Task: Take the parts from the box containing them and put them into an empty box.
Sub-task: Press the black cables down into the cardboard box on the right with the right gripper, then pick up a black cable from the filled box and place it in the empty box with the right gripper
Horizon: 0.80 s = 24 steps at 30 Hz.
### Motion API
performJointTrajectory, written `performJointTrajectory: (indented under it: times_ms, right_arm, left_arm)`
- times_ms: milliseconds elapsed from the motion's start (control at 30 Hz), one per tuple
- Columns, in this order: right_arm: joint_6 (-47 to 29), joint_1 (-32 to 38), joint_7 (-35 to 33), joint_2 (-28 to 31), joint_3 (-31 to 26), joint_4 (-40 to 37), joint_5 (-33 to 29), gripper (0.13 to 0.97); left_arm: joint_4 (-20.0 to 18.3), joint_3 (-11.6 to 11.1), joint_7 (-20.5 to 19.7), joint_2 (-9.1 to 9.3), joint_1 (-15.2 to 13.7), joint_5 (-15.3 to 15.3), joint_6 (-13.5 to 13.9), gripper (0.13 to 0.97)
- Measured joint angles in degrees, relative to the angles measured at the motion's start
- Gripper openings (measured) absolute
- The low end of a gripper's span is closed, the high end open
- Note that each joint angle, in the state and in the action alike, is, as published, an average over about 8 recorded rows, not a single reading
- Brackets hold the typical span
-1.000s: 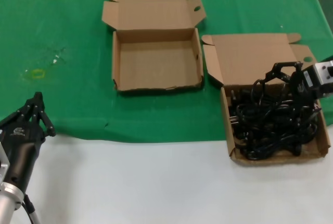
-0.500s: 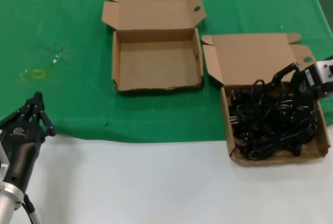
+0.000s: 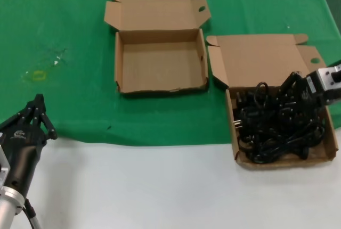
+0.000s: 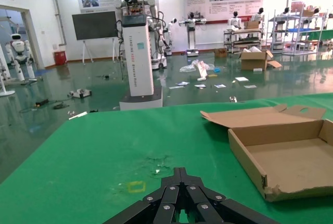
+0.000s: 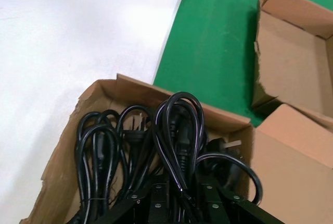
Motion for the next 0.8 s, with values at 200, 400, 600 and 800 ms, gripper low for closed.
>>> performJointTrajectory:
  times_ms: [200, 400, 600, 800]
  right_arm:
    - [-0.62, -0.88, 4.02, 1.56, 0.04, 5.60, -0.10, 0.248]
    - [-2.09, -1.33, 8.96, 3.68, 0.06, 11.85, -0.26, 0.227]
    - [-3.84, 0.11, 12.73, 4.38, -0.11, 14.81, -0.53, 0.220]
    - [-3.96, 3.06, 14.38, 2.53, -0.22, 13.13, -0.71, 0.219]
  left_arm:
    - [0.00, 0.00, 0.00, 0.00, 0.00, 0.00, 0.00, 0.144]
    - [0.00, 0.00, 0.00, 0.00, 0.00, 0.00, 0.00, 0.144]
    - [0.00, 0.00, 0.00, 0.00, 0.00, 0.00, 0.00, 0.144]
    - [0.00, 0.00, 0.00, 0.00, 0.00, 0.00, 0.00, 0.144]
